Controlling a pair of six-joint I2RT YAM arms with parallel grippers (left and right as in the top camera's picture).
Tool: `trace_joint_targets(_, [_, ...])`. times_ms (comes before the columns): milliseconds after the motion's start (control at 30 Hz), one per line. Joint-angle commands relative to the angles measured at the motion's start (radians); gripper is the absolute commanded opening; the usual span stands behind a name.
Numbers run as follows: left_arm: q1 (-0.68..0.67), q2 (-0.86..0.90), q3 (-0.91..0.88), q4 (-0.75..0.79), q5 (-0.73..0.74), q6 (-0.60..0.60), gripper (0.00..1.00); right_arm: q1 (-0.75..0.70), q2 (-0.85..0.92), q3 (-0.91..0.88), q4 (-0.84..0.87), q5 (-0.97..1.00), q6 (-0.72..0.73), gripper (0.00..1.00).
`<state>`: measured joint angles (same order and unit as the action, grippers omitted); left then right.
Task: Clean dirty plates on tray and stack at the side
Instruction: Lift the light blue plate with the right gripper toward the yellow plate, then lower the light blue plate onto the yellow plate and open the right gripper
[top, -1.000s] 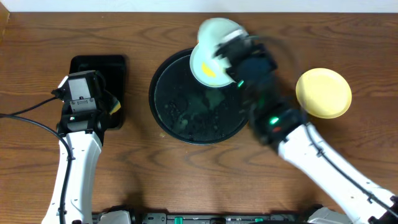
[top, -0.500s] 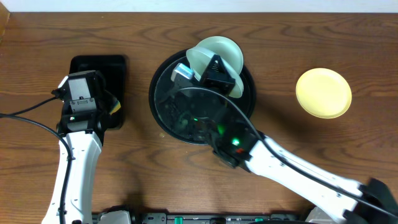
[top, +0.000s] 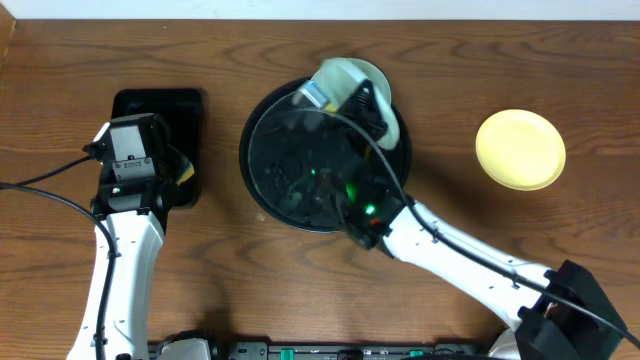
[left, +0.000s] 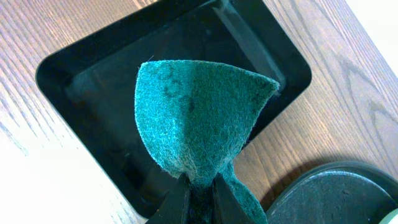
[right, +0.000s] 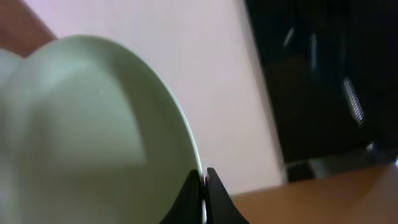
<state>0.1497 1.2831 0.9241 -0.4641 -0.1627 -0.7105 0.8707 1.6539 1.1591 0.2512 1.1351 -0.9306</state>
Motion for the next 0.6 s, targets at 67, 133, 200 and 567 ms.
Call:
trace_joint_targets(67, [0.004, 0.002, -0.004, 0.0, -0.005, -0.009, 0.08, -0.045, -0.017, 0.005, -0.2, -0.045, 0.466, 0.01])
trace_joint_targets(133, [0.004, 0.002, -0.004, 0.0, -0.005, -0.009, 0.07, -0.062, -0.03, 0.005, -0.256, -0.079, 0.561, 0.01])
trace_joint_targets(200, [0.004, 0.002, -0.004, 0.0, -0.005, -0.009, 0.08, -0.084, -0.059, 0.005, -0.293, -0.106, 0.659, 0.01])
trace_joint_targets(567, [0.004, 0.002, -0.004, 0.001, -0.005, -0.009, 0.07, -0.44, -0.322, 0.005, -0.6, -0.946, 0.944, 0.01])
